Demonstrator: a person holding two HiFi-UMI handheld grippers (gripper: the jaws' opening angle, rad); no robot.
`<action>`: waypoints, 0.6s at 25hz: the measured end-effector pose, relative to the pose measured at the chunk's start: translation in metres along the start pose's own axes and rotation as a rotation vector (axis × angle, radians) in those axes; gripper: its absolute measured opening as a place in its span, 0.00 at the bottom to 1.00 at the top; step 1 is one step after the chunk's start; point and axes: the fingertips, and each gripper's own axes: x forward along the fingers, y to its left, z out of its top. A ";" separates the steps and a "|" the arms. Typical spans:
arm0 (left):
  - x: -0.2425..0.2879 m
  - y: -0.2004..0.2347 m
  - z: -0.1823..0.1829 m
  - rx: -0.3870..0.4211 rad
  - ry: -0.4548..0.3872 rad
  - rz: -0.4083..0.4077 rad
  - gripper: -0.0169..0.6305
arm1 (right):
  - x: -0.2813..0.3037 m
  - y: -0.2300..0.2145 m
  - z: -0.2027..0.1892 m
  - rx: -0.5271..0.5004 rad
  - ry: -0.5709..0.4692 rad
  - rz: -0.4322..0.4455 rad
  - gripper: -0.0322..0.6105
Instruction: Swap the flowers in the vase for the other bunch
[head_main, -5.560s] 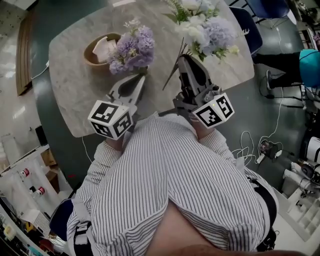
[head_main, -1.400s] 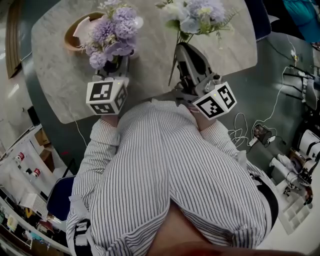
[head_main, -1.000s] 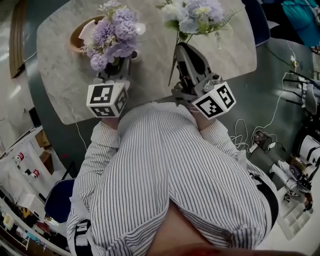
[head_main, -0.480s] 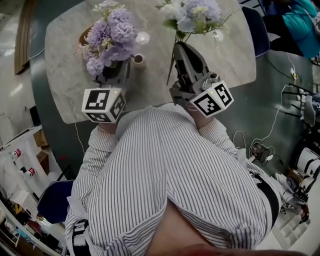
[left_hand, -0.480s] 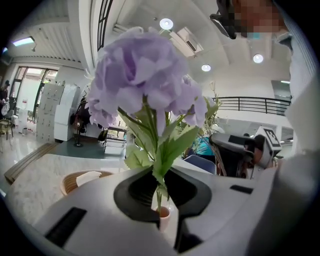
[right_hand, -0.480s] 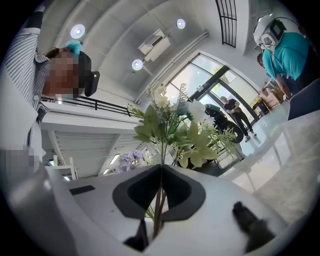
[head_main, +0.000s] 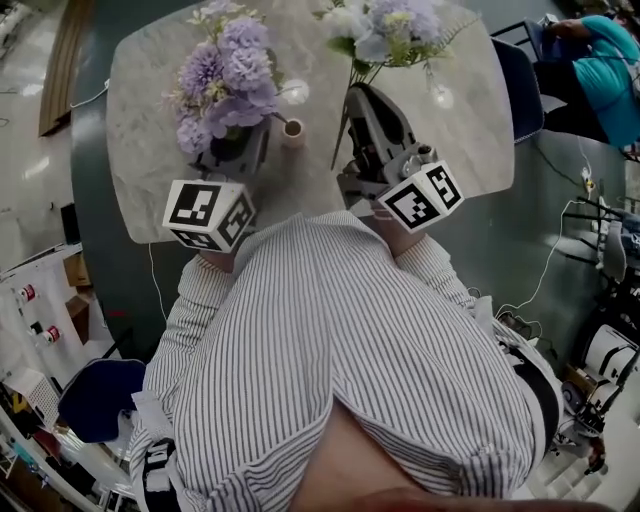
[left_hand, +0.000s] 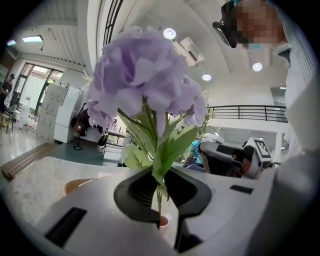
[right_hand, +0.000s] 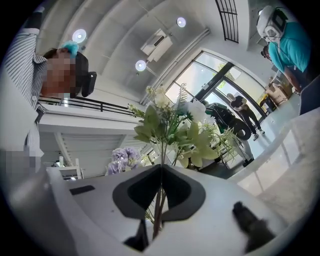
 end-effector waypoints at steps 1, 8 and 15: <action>0.001 0.001 0.001 -0.005 -0.005 -0.003 0.10 | 0.003 -0.001 -0.001 0.002 0.003 0.007 0.09; -0.004 0.008 0.011 -0.028 -0.047 -0.009 0.10 | 0.022 -0.003 -0.011 0.006 0.035 0.035 0.09; -0.021 0.021 0.023 -0.051 -0.108 0.009 0.10 | 0.037 -0.003 -0.018 0.010 0.048 0.047 0.09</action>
